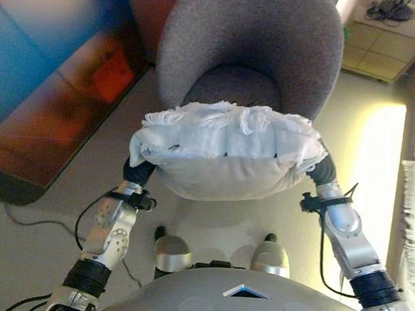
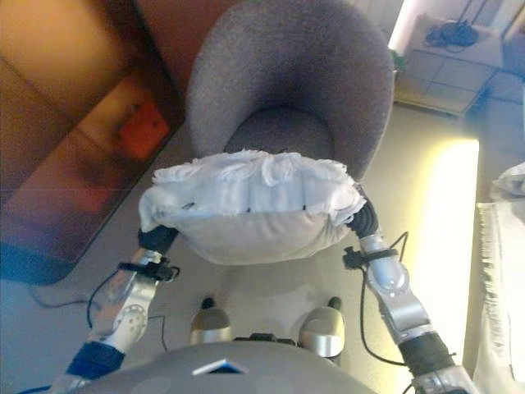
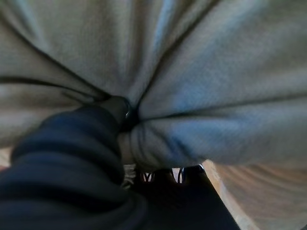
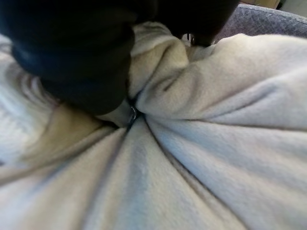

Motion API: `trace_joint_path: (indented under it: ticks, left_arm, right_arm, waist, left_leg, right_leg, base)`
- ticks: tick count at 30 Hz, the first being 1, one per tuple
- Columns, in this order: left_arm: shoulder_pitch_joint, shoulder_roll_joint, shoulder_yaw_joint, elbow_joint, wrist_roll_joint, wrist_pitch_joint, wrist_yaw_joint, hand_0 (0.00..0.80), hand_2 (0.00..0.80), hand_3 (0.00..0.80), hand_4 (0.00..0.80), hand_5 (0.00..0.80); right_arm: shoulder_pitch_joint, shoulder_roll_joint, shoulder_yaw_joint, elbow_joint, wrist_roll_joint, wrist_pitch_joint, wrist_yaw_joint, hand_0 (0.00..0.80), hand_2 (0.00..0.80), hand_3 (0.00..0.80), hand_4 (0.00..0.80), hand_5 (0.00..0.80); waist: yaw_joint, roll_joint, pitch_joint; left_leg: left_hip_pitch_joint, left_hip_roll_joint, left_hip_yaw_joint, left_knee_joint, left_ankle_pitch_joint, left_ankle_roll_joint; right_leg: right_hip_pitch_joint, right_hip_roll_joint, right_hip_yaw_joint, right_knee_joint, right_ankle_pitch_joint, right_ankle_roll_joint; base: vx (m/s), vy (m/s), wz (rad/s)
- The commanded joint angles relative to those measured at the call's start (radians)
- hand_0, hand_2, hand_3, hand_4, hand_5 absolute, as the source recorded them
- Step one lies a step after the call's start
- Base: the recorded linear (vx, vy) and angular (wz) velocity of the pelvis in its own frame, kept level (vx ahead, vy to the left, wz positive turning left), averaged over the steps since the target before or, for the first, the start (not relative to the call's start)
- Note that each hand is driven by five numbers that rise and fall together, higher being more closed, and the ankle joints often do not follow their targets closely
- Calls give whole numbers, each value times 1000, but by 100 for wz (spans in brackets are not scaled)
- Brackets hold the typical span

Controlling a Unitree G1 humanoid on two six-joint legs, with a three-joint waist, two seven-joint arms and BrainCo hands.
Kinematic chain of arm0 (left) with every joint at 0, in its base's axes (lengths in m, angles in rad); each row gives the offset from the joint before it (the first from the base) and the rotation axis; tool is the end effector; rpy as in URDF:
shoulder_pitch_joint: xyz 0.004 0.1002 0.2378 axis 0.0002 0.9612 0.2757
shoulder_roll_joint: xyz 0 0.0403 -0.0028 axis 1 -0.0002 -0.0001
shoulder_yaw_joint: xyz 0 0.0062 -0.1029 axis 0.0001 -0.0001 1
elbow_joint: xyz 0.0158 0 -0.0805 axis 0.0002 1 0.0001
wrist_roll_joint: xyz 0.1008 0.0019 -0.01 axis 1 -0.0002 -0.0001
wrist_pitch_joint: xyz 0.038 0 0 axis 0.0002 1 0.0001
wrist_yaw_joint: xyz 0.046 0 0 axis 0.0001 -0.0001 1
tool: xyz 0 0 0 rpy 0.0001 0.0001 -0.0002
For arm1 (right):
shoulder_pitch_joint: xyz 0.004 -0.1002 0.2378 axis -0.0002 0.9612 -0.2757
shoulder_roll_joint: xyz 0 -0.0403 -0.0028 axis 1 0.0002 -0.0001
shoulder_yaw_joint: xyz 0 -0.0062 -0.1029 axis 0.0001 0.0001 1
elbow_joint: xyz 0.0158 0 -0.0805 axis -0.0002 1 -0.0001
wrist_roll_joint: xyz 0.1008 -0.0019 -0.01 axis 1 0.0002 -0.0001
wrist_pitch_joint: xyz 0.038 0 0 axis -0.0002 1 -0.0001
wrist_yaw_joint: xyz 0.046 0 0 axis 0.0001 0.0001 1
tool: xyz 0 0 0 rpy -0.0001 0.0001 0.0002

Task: Pick up the cushion and take it to the sofa

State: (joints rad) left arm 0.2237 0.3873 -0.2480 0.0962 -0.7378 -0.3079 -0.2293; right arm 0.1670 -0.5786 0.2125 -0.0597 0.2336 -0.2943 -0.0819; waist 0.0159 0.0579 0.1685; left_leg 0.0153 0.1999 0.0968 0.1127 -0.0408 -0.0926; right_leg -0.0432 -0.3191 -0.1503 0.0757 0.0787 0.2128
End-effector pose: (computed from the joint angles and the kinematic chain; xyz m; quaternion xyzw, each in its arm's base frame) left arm 0.1455 0.1976 0.0011 -0.1854 0.0344 -0.1154 0.9753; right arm 0.1653 -0.2157 0.0477 -0.1395 -0.0531 0.0815 0.9854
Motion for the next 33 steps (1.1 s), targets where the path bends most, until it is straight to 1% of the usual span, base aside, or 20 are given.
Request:
trace_joint_path:
  ticks: [1, 3, 4, 5, 6, 8, 10, 14, 18, 19, 21, 23, 24, 25, 26, 28, 29, 30, 31, 33]
  left_arm:
    - [-123, 22, -1, -152, -35, -75, -64, 800, 800, 800, 800, 800]
    - [-144, 12, 0, -131, -47, -70, -49, 800, 800, 800, 800, 800]
    - [-152, 12, -1, -142, -42, -70, -38, 800, 800, 800, 800, 800]
    - [-158, 11, -3, -148, -28, -78, -32, 800, 800, 800, 800, 800]
    - [-172, 2, -10, -142, -12, -92, -16, 800, 800, 800, 800, 800]
    - [-185, -13, -14, -129, -6, -88, 1, 800, 800, 800, 800, 800]
    - [-185, -21, -8, -129, 15, -77, 0, 800, 800, 800, 800, 800]
    - [-170, -19, 18, -134, 15, -71, -1, 800, 800, 800, 800, 800]
    - [-152, -26, 35, -147, 11, -74, -7, 800, 800, 800, 800, 800]
    - [-147, -29, 37, -149, 9, -75, -6, 800, 800, 800, 800, 800]
    - [-132, -35, 45, -155, 10, -88, -2, 800, 800, 800, 800, 800]
    - [-121, -34, 49, -152, 3, -110, -3, 800, 800, 800, 800, 800]
    - [-117, -35, 51, -149, -7, -117, -9, 800, 800, 800, 800, 800]
    - [-113, -38, 54, -144, -15, -121, -20, 800, 800, 800, 800, 800]
    - [-110, -44, 55, -139, -19, -121, -28, 800, 800, 800, 800, 800]
    - [-105, -52, 56, -134, -30, -115, -35, 800, 800, 800, 800, 800]
    - [-96, -54, 58, -141, -36, -111, -35, 800, 800, 800, 800, 800]
    - [-87, -53, 60, -147, -39, -108, -30, 800, 800, 800, 800, 800]
    - [-82, -51, 60, -153, -45, -105, -25, 800, 800, 800, 800, 800]
    - [-77, -51, 45, -154, -48, -113, -12, 800, 800, 800, 800, 800]
  right_arm:
    - [-130, 80, 13, -149, 2, -179, -39, 800, 800, 800, 800, 800]
    - [-133, 110, 15, -152, 4, -163, -54, 800, 800, 800, 800, 800]
    - [-119, 118, 10, -171, 22, -165, -38, 800, 800, 800, 800, 800]
    - [-103, 124, 6, -182, 23, -173, -22, 800, 800, 800, 800, 800]
    - [-93, 132, 5, -179, -12, -178, -8, 800, 800, 800, 800, 800]
    - [-105, 134, 9, -164, -29, -173, -15, 800, 800, 800, 800, 800]
    - [-117, 137, 6, -159, -12, -173, -18, 800, 800, 800, 800, 800]
    - [-112, 154, -10, -173, 2, -154, 22, 800, 800, 800, 800, 800]
    - [-109, 157, -12, -178, -1, -146, 35, 800, 800, 800, 800, 800]
    - [-112, 158, -13, -177, 0, -147, 39, 800, 800, 800, 800, 800]
    - [-121, 150, -10, -177, 7, -149, 48, 800, 800, 800, 800, 800]
    - [-131, 137, -2, -171, 13, -154, 51, 800, 800, 800, 800, 800]
    - [-140, 130, 3, -166, 19, -150, 52, 800, 800, 800, 800, 800]
    - [-145, 127, 8, -161, 20, -151, 50, 800, 800, 800, 800, 800]
    - [-149, 126, 14, -154, 21, -156, 48, 800, 800, 800, 800, 800]
    - [-159, 127, 25, -150, 20, -159, 47, 800, 800, 800, 800, 800]
    - [-160, 130, 32, -151, 12, -159, 53, 800, 800, 800, 800, 800]
    - [-158, 132, 36, -155, 1, -154, 56, 800, 800, 800, 800, 800]
    - [-155, 130, 36, -161, -1, -147, 57, 800, 800, 800, 800, 800]
    - [-142, 125, 41, -164, 0, -143, 57, 800, 800, 800, 800, 800]
  waist:
    - [-10, -40, -9]
    - [-14, -44, -21]
    - [-18, -48, -28]
    - [-22, -51, -36]
    - [-24, -57, -50]
    - [-21, -60, -59]
    - [-17, -63, -71]
    - [-21, -62, -81]
    - [-18, -67, -75]
    - [-16, -73, -69]
    - [-12, -96, -50]
    - [-2, -114, -17]
    - [5, -122, 4]
    - [8, -123, 19]
    - [12, -121, 32]
    - [29, -105, 45]
    - [40, -90, 48]
    - [52, -71, 46]
    - [61, -55, 42]
    - [82, -41, 35]
  left_leg:
    - [14, -18, 33, 13, 17, -45]
    - [49, -51, 20, -43, 14, -23]
    - [61, -59, 20, -73, 21, -16]
    - [72, -61, 30, -96, 25, -12]
    - [86, -70, 35, -125, 25, -7]
    - [104, -84, 28, -156, 25, -1]
    - [115, -94, 29, -179, 23, 4]
    - [116, -98, 40, -189, 19, 10]
    - [119, -85, 46, -170, 21, 7]
    - [113, -77, 46, -138, 16, 0]
    - [71, -56, 50, 5, 2, -14]
    - [-26, -14, 40, 186, 64, -32]
    - [-78, 2, 32, 278, 95, -34]
    - [-112, 7, 21, 332, 102, -29]
    - [-138, 6, 23, 364, 101, -24]
    - [-161, -28, 10, 319, 97, -16]
    - [-154, -54, 6, 254, 97, -10]
    - [-149, -70, 3, 170, 112, -8]
    - [-154, -71, 6, 97, 135, -11]
    - [-166, -72, 13, -40, 206, -18]
  right_leg:
    - [139, 106, -68, 39, -153, -70]
    - [147, 114, -65, 27, -129, -62]
    - [151, 121, -64, 18, -125, -62]
    - [154, 125, -65, 7, -123, -63]
    - [160, 127, -68, -19, -117, -64]
    - [173, 134, -68, -48, -111, -65]
    - [183, 145, -71, -71, -107, -70]
    - [179, 164, -66, -80, -107, -79]
    - [180, 185, -55, -74, -120, -98]
    - [179, 188, -53, -70, -120, -104]
    - [172, 183, -50, -56, -117, -120]
    - [171, 184, -45, -38, -118, -144]
    - [170, 184, -39, -25, -118, -158]
    - [170, 187, -30, -10, -123, -168]
    - [173, 189, -23, 6, -131, -172]
    - [185, 199, -10, 26, -155, -163]
    - [196, 208, 0, 34, -174, -155]
    - [212, 224, 9, 35, -194, -149]
    - [231, 240, 18, 30, -208, -145]
    - [294, 255, 40, 9, -242, -142]
  base:
    - [-16, 65, -27]
    - [-3, 28, -1]
    - [-2, -3, 4]
    - [0, 0, 0]
    - [20, -21, -6]
    - [37, -20, 0]
    - [44, -32, -1]
    - [15, -47, -1]
    - [5, -88, 0]
    - [-3, -151, 1]
    - [-17, -147, -1]
    - [-32, -149, 2]
    - [-29, -154, 1]
    - [15, -122, -16]
    - [73, -49, -19]
    - [159, 24, 23]
    - [284, 73, 21]
    - [361, 94, -34]
    - [412, 100, -76]
    - [471, 103, -111]
